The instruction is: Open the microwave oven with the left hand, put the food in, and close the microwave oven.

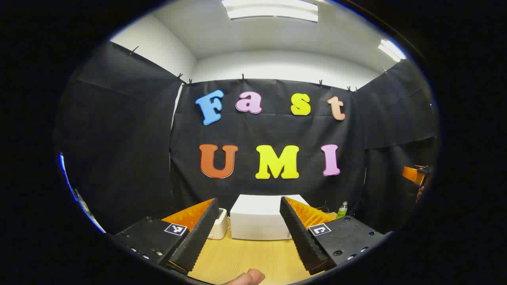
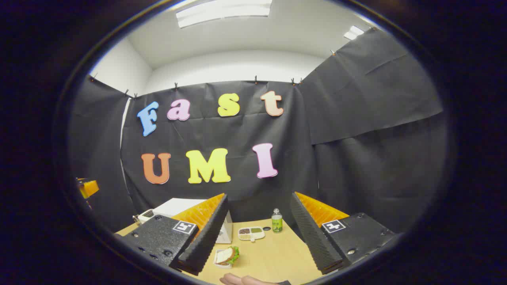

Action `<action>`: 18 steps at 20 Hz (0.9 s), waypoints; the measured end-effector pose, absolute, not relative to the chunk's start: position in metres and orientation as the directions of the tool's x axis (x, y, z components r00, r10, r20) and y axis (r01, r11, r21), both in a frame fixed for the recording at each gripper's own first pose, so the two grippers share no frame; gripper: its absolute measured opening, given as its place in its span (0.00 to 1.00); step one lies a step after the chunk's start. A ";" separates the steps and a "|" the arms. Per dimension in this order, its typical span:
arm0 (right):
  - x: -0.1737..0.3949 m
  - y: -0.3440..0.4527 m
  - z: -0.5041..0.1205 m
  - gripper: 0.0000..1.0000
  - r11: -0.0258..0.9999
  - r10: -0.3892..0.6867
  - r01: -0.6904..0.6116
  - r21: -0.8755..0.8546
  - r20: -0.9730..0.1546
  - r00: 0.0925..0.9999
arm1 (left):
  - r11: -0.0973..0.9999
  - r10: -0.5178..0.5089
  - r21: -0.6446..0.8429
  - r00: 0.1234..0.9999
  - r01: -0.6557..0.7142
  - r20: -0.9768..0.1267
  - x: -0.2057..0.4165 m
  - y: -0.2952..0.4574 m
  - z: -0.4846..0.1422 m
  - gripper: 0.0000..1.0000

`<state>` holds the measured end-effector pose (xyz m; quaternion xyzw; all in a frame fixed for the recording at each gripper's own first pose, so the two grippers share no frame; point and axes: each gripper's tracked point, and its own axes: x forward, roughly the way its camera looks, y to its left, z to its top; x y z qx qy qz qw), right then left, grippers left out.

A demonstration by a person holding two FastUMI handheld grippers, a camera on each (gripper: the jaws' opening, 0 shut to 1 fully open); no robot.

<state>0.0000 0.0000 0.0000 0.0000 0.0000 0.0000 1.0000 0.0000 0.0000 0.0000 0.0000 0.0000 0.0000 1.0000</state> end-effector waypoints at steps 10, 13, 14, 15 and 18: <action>0.003 0.003 -0.002 0.91 0.999 0.039 -0.039 0.010 0.014 0.999 | 0.999 -0.019 0.034 1.000 0.019 -0.007 0.008 -0.009 -0.005 0.95; 0.000 0.009 0.000 0.91 0.998 0.065 -0.065 0.013 0.021 0.998 | 0.998 -0.037 0.045 0.999 0.037 0.012 0.012 -0.019 -0.006 0.95; 0.000 0.010 -0.002 1.00 0.997 0.072 -0.072 0.010 0.017 0.997 | 0.998 -0.040 0.048 0.999 0.039 0.016 0.014 -0.022 -0.006 0.84; -0.001 0.011 -0.004 0.91 0.997 0.075 -0.075 0.006 0.010 0.997 | 0.998 -0.035 0.054 0.999 0.034 0.026 0.017 -0.024 -0.005 0.84; -0.003 0.014 -0.004 1.00 0.996 0.085 -0.085 -0.003 0.013 0.996 | 0.997 -0.047 0.060 0.998 0.044 0.038 0.030 -0.041 -0.011 0.95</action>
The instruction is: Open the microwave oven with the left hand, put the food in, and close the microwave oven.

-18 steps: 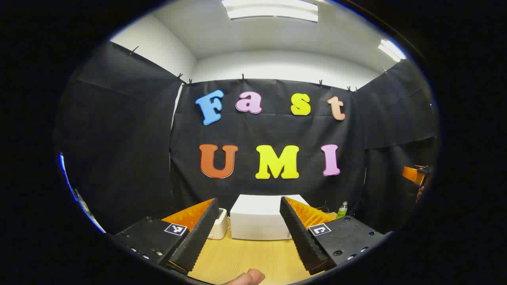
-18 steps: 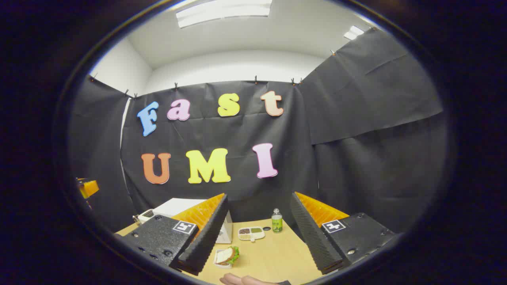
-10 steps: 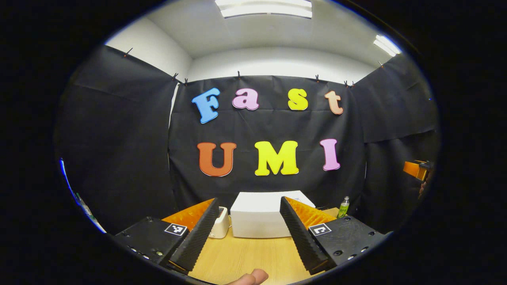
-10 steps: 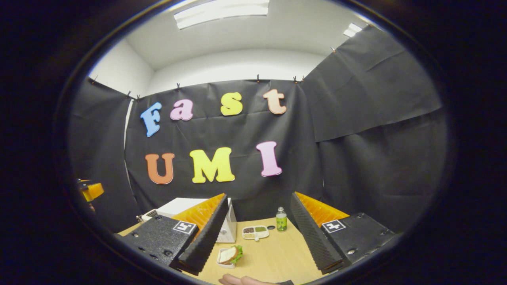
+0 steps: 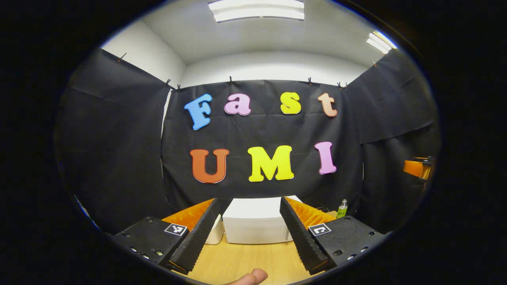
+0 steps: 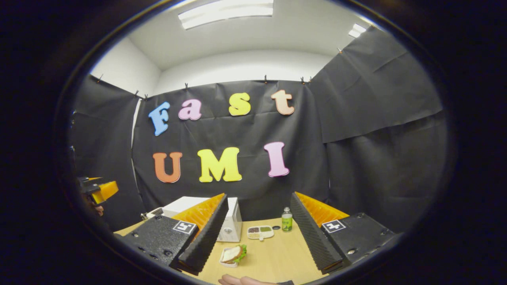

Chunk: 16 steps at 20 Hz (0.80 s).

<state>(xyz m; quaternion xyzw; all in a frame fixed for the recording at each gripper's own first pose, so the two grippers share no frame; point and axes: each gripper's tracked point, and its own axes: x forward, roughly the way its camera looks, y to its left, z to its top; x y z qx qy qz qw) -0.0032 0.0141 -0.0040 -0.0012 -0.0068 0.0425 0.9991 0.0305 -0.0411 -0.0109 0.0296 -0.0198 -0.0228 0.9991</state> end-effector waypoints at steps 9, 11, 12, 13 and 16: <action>-0.009 0.015 -0.011 1.00 0.993 0.115 -0.115 0.013 0.022 0.993 | 0.998 -0.063 0.008 0.998 0.064 -0.021 0.094 -0.097 -0.069 0.95; -0.009 0.016 -0.014 1.00 0.992 0.122 -0.123 0.011 0.024 0.992 | 0.997 -0.065 0.030 0.998 0.065 -0.021 0.114 -0.109 -0.091 0.95; -0.008 0.016 -0.017 1.00 0.992 0.125 -0.125 0.011 0.025 0.992 | 0.997 -0.065 0.035 0.997 0.066 -0.040 0.124 -0.115 -0.107 0.95; -0.008 0.017 -0.019 1.00 0.991 0.130 -0.130 0.009 0.024 0.991 | 0.996 -0.073 0.036 0.995 0.075 -0.066 0.133 -0.125 -0.125 0.95; -0.007 0.018 -0.030 1.00 0.990 0.143 -0.143 0.005 0.017 0.990 | 0.993 -0.113 0.033 0.987 0.118 -0.114 0.160 -0.149 -0.169 0.95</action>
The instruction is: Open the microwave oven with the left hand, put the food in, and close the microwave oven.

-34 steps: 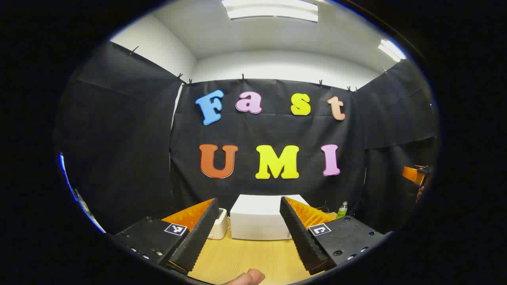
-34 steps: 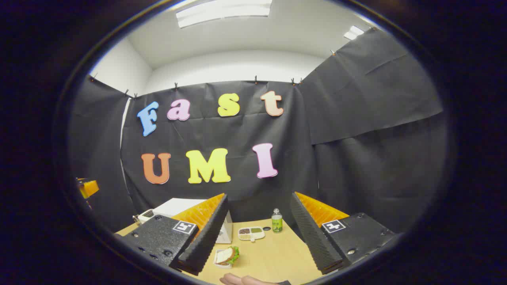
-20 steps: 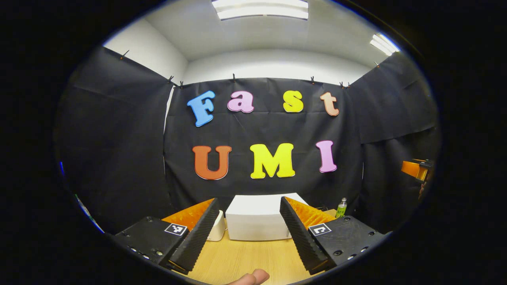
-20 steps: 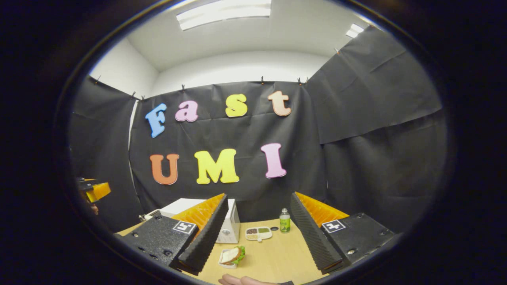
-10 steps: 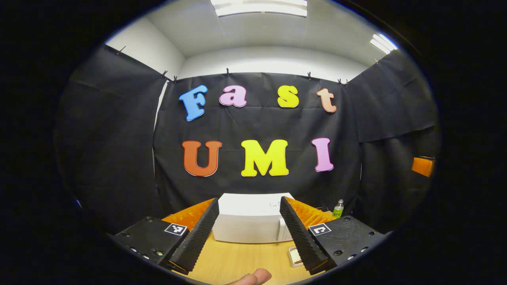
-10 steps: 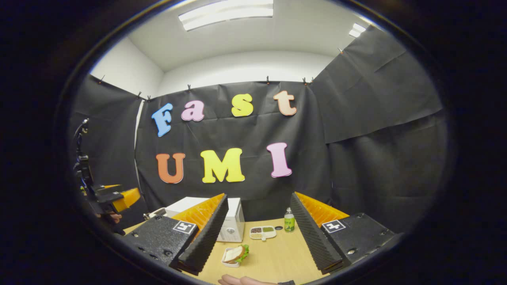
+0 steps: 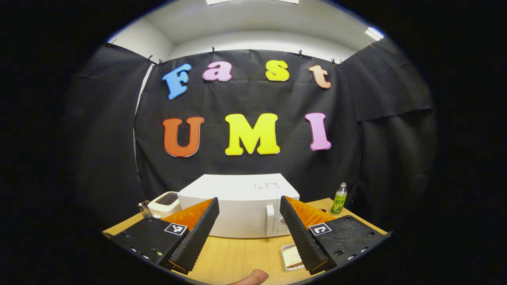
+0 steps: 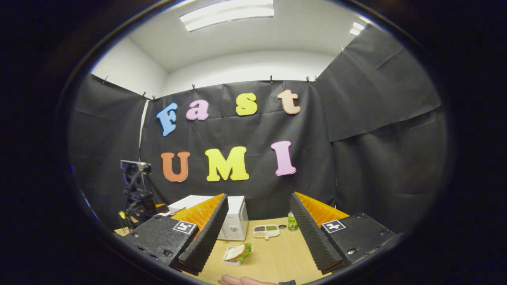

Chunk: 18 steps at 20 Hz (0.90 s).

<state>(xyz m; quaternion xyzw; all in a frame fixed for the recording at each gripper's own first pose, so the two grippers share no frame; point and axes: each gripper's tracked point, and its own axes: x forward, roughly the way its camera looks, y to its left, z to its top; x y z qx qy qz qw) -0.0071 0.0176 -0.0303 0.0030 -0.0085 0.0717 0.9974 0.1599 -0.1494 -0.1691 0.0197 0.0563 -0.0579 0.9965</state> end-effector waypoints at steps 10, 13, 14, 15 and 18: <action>0.016 -0.017 -0.069 1.00 0.993 0.112 -0.111 0.042 -0.022 0.993 | 0.993 -0.122 -0.023 0.965 0.120 -0.231 0.240 -0.188 -0.309 0.95; 0.024 -0.032 -0.078 0.91 0.996 0.081 -0.080 0.037 -0.029 0.996 | 0.996 -0.094 -0.017 0.970 0.092 -0.224 0.260 -0.188 -0.326 0.95; 0.027 -0.037 -0.079 0.91 0.997 0.071 -0.070 0.039 -0.029 0.997 | 0.995 -0.100 -0.025 0.970 0.097 -0.220 0.265 -0.190 -0.329 0.95; 0.030 -0.042 -0.080 1.00 0.997 0.063 -0.062 0.040 -0.029 0.998 | 0.995 -0.099 -0.028 0.974 0.096 -0.205 0.270 -0.190 -0.329 0.95; 0.037 -0.053 -0.088 0.91 0.998 0.046 -0.045 0.049 -0.033 0.998 | 0.995 -0.102 -0.027 0.971 0.098 -0.217 0.281 -0.190 -0.337 0.94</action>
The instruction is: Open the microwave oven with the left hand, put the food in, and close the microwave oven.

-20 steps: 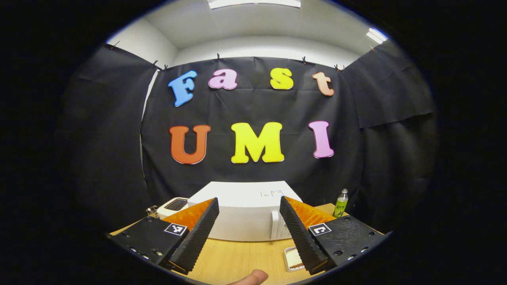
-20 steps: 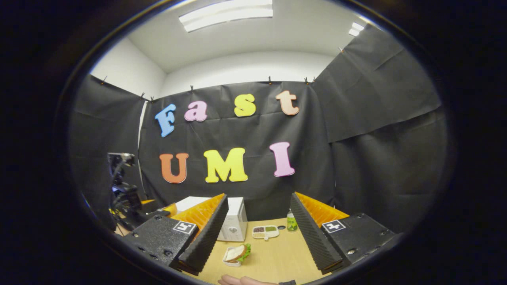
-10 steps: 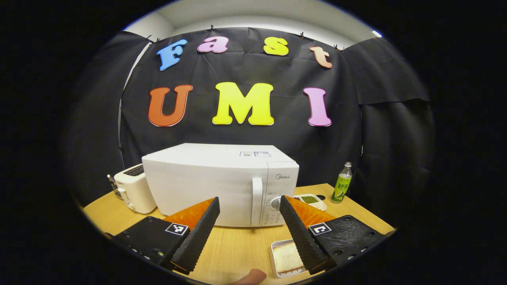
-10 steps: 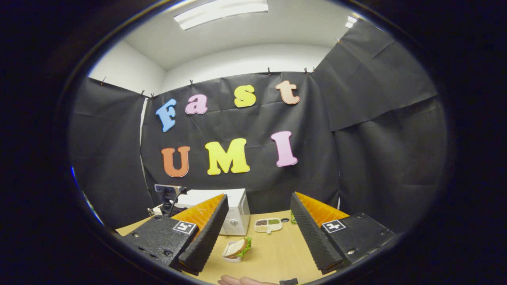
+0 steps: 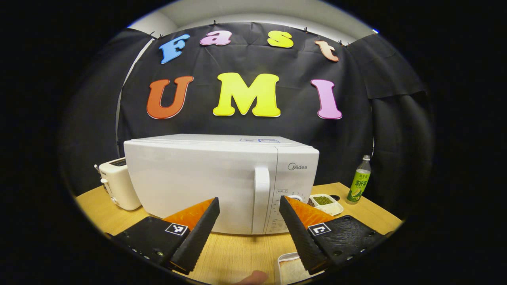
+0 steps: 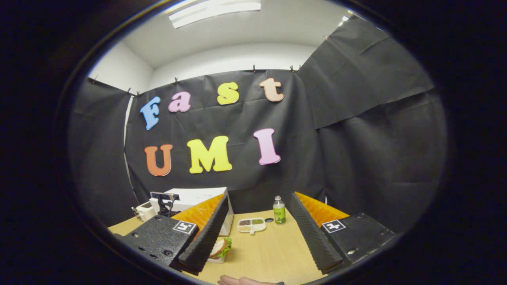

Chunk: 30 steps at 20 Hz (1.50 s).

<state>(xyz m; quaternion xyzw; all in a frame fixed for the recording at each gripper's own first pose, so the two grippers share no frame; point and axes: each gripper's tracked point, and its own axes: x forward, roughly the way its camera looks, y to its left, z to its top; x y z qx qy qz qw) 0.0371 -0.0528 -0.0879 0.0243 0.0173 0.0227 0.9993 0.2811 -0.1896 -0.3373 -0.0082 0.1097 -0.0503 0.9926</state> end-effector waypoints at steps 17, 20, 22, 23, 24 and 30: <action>0.050 -0.060 -0.108 1.00 0.993 0.100 -0.098 0.065 -0.033 0.994 | 0.993 -0.106 -0.084 0.958 0.087 -0.265 0.327 -0.193 -0.369 0.73; 0.055 -0.059 -0.115 1.00 0.993 0.104 -0.101 0.058 -0.050 0.993 | 0.994 -0.104 -0.066 0.960 0.090 -0.261 0.329 -0.196 -0.369 0.71; 0.057 -0.059 -0.118 1.00 0.993 0.102 -0.099 0.057 -0.053 0.993 | 0.995 -0.099 -0.048 0.962 0.090 -0.253 0.328 -0.196 -0.369 0.71; 0.057 -0.060 -0.118 0.91 0.994 0.099 -0.096 0.057 -0.056 0.993 | 0.995 -0.098 -0.048 0.963 0.089 -0.249 0.327 -0.196 -0.369 0.70; 0.059 -0.060 -0.121 0.91 0.994 0.098 -0.094 0.060 -0.060 0.993 | 0.995 -0.099 -0.053 0.964 0.088 -0.248 0.327 -0.196 -0.370 0.70; 0.060 -0.057 -0.129 0.91 0.992 0.109 -0.103 0.077 -0.083 0.991 | 0.995 -0.101 -0.025 0.958 0.098 -0.268 0.326 -0.197 -0.374 0.58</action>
